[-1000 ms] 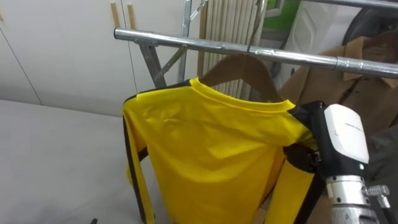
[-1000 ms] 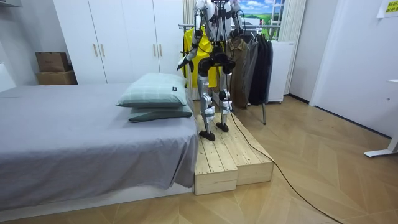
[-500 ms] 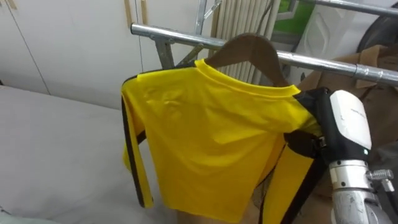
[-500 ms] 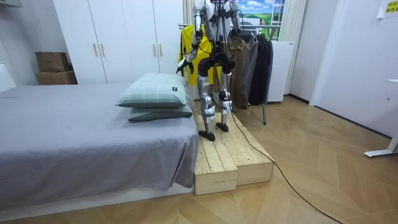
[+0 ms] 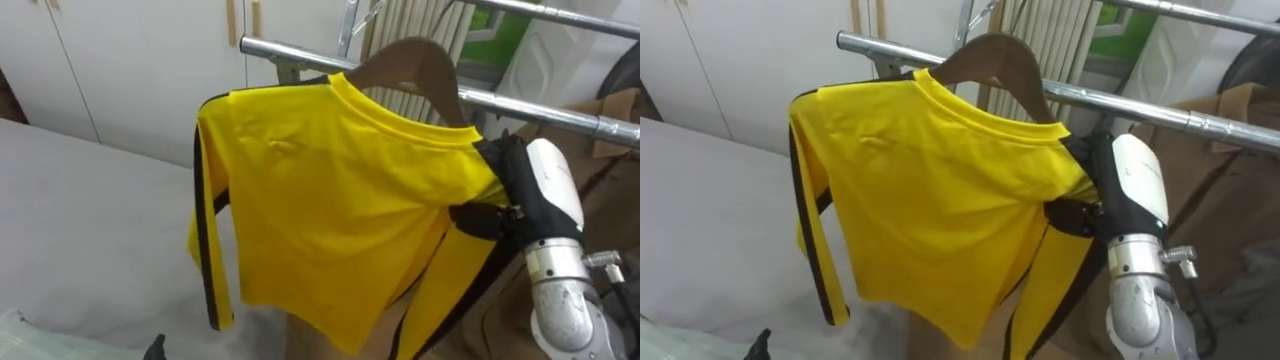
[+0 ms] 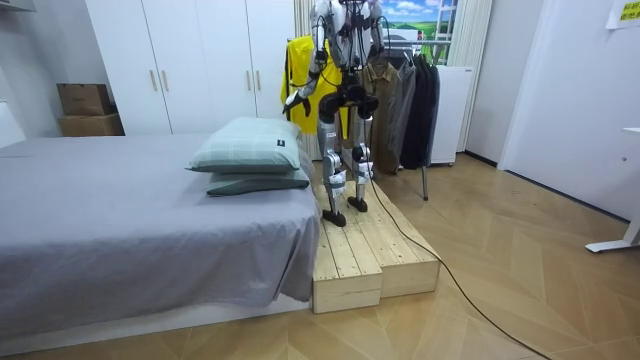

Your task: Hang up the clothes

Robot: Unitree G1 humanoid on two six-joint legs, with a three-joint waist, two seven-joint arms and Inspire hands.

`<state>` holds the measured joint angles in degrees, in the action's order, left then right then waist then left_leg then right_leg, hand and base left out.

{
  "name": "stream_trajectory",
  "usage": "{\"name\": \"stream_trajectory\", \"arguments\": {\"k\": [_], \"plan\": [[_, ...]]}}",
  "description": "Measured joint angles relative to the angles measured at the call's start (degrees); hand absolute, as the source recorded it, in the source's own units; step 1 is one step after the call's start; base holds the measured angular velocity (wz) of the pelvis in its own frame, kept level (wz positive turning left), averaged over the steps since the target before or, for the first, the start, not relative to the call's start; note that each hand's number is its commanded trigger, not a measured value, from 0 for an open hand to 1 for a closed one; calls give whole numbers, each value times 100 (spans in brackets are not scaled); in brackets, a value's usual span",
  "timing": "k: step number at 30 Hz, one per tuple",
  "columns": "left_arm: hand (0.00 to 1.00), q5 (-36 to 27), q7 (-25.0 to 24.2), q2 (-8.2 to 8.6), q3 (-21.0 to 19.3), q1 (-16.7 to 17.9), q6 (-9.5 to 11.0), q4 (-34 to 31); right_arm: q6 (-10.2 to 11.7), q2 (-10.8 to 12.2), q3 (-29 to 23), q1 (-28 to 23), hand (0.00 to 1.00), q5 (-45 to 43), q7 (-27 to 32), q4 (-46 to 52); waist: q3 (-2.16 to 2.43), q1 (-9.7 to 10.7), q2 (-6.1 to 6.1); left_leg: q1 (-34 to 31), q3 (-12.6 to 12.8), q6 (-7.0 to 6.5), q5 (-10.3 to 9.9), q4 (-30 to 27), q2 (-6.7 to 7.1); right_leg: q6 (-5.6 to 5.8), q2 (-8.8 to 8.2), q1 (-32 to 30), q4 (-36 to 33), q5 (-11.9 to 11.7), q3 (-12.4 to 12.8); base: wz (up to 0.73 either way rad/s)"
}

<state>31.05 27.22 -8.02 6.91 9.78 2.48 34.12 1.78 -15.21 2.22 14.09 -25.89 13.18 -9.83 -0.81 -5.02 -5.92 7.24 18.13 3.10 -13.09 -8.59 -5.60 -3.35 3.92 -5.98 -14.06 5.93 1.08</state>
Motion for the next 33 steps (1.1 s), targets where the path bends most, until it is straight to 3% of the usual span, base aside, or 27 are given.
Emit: {"name": "stream_trajectory", "arguments": {"k": [8,10,14,22,33], "plan": [[0,128,-314,-4,-72,-9,-158,-61,-126,-81,-20,691,100,636,-323,-978,6,-20,-26,-64,-184,0,0,-1,-13,-2,-33,21,33,-1,-177,10],[0,125,-350,-4,-79,-29,-196,-106,-125,-86,-21,729,100,801,-385,-1162,7,-12,-28,-53,-249,0,0,-2,-16,-4,-55,66,51,-2,-313,13],[0,117,-437,3,-143,-43,-240,-79,-128,-86,-23,734,100,1016,-585,-1769,4,-23,-31,54,-252,0,0,-2,-16,-6,-61,218,126,-4,-342,4],[0,123,-439,15,-156,-26,-233,-114,-114,-87,-25,735,100,1015,-685,-2607,-1,-12,-31,28,-224,4,5,-6,6,-11,-87,186,133,-10,-342,0],[0,128,-257,8,-224,-161,-62,-199,-49,-89,-152,735,100,1435,-644,-3690,-21,-9,-66,24,-237,4,6,-3,6,-11,-86,181,124,-11,-348,0]]}}
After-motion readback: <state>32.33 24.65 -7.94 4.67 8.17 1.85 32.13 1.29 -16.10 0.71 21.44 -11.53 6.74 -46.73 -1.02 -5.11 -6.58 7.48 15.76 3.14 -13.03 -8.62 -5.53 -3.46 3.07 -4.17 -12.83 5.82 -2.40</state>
